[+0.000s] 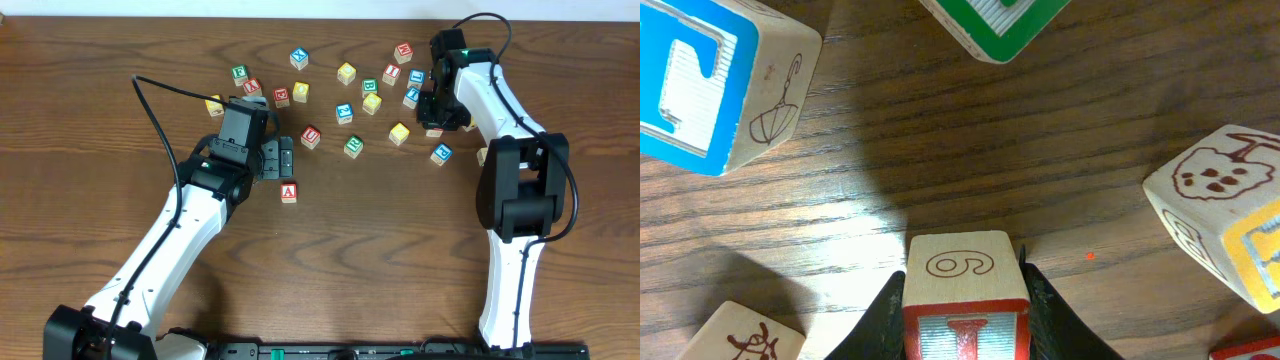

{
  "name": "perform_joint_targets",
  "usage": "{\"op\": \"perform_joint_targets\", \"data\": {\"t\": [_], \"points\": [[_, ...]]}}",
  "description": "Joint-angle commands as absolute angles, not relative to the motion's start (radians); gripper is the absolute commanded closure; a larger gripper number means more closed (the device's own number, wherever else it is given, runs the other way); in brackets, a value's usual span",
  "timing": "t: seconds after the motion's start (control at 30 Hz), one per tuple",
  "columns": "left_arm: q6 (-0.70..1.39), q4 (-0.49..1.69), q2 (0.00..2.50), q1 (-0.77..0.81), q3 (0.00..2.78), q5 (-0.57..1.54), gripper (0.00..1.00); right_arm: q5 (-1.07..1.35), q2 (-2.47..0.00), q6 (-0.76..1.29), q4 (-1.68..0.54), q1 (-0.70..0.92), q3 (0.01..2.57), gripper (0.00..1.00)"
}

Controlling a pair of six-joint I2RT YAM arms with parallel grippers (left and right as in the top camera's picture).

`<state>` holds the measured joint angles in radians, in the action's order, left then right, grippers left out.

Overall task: Spell out AI2
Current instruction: 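Hold the I block in the right gripper near the block cluster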

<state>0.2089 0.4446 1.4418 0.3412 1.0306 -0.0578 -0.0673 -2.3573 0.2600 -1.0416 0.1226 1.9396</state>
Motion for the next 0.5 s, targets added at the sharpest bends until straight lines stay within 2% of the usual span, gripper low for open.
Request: {"op": "perform_joint_targets", "data": {"t": [0.0,0.47], "points": [[0.203,0.444,1.429,0.337,1.052,-0.064,0.03,-0.068,-2.358,0.269,-1.040,0.133,1.934,0.82],[0.203,0.441,1.429,0.337,1.051,-0.064,0.03,-0.068,-2.357,0.252,-1.072,0.133,1.955,0.84]]}}
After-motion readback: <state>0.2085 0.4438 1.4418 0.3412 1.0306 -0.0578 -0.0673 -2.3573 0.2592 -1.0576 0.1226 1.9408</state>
